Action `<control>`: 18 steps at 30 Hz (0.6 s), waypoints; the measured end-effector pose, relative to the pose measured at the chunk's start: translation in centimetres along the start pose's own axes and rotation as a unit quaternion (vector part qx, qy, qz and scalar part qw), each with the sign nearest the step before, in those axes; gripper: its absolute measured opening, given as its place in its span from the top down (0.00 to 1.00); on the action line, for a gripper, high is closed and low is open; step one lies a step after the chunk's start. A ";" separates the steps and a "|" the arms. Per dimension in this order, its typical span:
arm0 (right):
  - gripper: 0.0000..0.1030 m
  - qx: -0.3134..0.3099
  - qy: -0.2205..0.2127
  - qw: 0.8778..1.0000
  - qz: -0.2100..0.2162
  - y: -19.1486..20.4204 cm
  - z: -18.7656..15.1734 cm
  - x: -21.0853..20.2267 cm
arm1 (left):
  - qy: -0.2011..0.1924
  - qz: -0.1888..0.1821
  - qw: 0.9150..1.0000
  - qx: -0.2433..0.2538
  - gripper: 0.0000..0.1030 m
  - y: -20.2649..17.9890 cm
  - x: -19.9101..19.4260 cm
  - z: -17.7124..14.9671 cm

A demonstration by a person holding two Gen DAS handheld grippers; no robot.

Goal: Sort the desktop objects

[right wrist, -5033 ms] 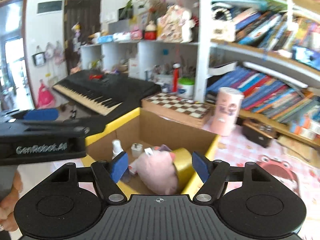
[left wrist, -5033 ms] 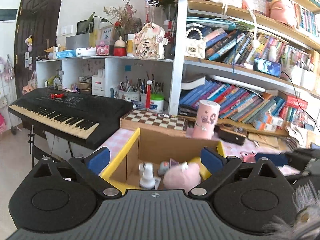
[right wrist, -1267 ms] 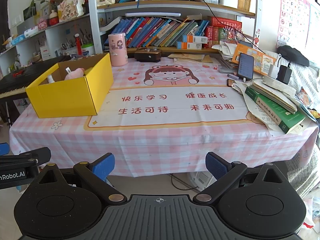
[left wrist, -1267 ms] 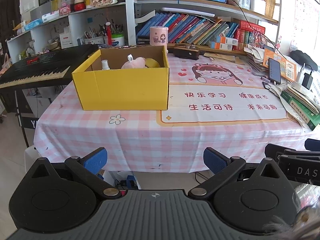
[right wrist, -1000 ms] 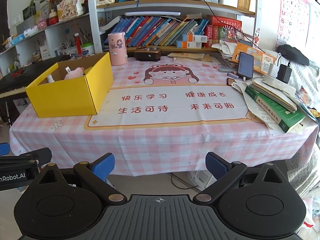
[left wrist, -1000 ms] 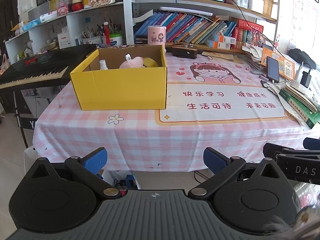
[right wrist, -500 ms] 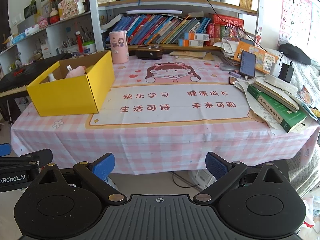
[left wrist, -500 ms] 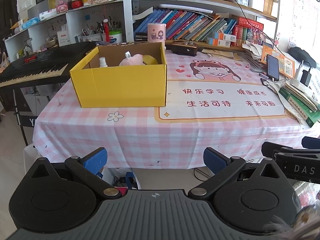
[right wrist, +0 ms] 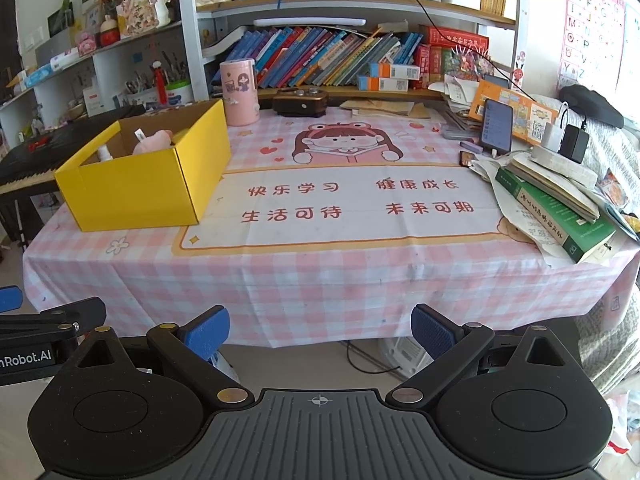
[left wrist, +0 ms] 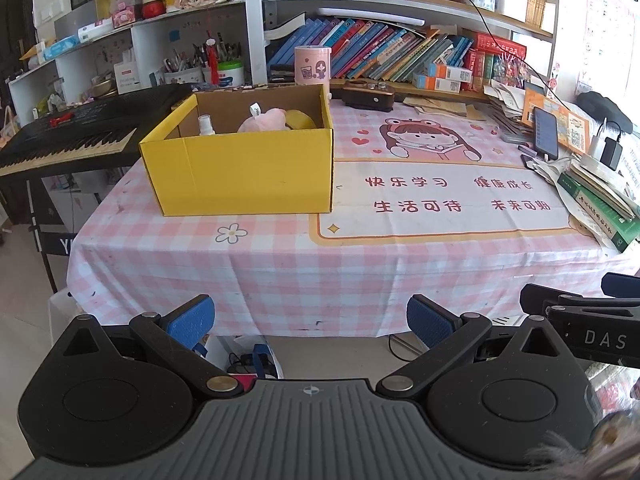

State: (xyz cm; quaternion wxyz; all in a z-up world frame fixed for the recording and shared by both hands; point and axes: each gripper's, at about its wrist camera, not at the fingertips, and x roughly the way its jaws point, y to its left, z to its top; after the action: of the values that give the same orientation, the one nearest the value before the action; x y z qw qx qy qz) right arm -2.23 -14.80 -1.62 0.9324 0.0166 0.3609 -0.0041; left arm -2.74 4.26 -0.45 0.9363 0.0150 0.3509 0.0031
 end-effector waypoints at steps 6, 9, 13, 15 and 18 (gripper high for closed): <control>0.04 -0.001 0.002 1.000 0.000 0.1 -0.1 0.0 | 0.004 -0.003 1.000 -0.004 0.00 0.1 0.1 0.0; 0.04 -0.001 0.002 1.000 -0.001 0.2 -0.1 0.0 | 0.004 -0.004 1.000 -0.004 0.00 0.1 0.1 0.0; 0.04 0.000 0.002 1.000 -0.001 0.1 -0.1 0.0 | 0.008 -0.004 1.000 -0.004 0.00 0.0 0.3 0.0; 0.04 -0.001 0.002 1.000 0.000 0.1 -0.1 0.0 | 0.008 -0.004 1.000 -0.005 0.00 0.0 0.3 0.0; 0.04 -0.001 0.002 1.000 0.000 0.1 -0.1 0.0 | 0.007 -0.003 1.000 -0.008 0.00 0.1 0.3 -0.1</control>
State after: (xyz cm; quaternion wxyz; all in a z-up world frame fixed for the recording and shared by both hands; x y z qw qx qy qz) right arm -2.26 -14.73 -1.70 0.9318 0.0158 0.3625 -0.0038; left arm -2.56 4.33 -0.72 0.9337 0.0068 0.3579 0.0032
